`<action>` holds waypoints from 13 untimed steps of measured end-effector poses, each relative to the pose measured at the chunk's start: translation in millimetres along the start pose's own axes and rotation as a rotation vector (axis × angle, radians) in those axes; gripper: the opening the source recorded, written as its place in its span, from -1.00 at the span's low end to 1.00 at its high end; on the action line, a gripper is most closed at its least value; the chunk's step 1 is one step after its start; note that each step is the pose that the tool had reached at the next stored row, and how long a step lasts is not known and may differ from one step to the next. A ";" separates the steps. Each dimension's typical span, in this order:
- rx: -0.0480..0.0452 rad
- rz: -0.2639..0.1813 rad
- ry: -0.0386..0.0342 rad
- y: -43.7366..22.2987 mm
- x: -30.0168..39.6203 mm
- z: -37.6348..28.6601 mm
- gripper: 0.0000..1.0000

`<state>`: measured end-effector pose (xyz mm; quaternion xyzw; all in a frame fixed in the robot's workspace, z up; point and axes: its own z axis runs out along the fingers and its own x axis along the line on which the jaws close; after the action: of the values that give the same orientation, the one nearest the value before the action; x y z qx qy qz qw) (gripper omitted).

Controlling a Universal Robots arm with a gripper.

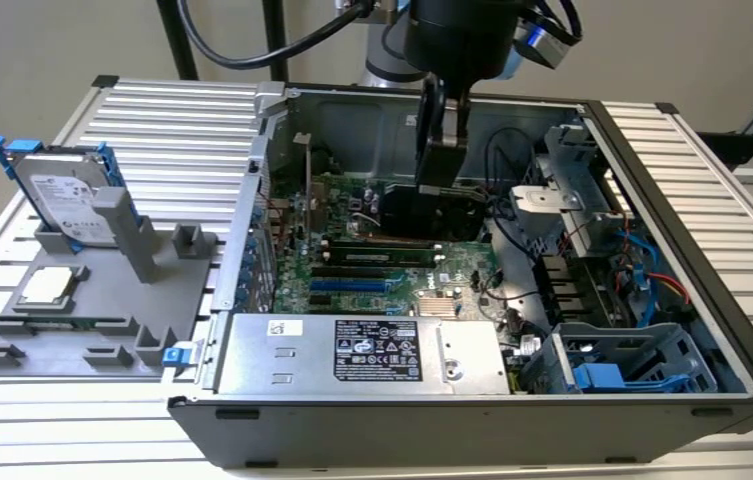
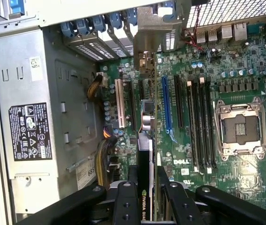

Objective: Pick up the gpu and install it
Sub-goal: 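Insert the gpu into the slot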

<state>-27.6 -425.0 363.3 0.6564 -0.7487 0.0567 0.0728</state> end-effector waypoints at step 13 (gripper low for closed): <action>0.0022 0.001 0.0173 0.0 -1.0 4.8 -1.00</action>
<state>-27.6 -424.9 358.5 0.6558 -0.7482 0.0632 0.0785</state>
